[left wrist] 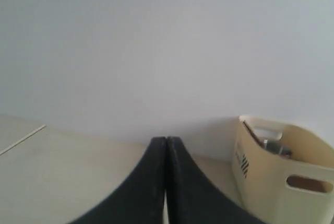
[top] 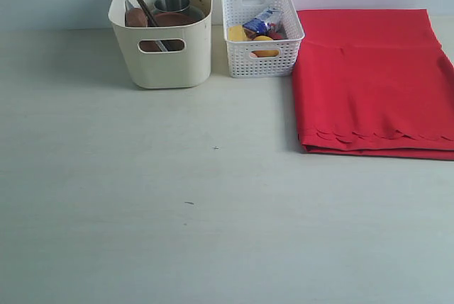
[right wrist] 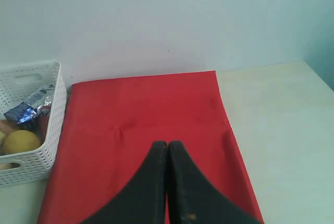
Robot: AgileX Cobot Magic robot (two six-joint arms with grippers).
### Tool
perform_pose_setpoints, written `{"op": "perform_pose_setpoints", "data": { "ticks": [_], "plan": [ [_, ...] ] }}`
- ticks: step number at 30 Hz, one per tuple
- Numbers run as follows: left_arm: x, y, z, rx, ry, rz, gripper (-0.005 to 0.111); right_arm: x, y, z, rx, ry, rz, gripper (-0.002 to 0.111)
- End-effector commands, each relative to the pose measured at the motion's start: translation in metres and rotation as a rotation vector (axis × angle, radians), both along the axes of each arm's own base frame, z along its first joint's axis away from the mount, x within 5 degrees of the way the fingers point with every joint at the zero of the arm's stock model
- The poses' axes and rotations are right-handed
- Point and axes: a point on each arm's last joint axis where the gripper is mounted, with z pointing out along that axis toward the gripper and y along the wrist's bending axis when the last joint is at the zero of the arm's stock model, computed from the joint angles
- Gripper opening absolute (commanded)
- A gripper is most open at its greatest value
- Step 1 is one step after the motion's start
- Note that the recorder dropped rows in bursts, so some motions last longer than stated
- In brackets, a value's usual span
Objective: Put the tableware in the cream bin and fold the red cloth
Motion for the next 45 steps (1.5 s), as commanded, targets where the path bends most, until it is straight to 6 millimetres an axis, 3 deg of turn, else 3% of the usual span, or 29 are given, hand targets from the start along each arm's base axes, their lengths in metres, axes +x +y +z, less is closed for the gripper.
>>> {"op": "perform_pose_setpoints", "data": {
  "ticks": [1, 45],
  "plan": [
    [-0.002, 0.002, -0.016, 0.053, 0.170, 0.020, 0.001, -0.002, 0.000, 0.001, -0.001, -0.007, 0.009, 0.000],
    [-0.008, 0.001, -0.027, 0.098, 0.274, 0.007, 0.001, -0.002, 0.000, 0.001, 0.001, -0.007, 0.008, 0.000]
  ]
}}
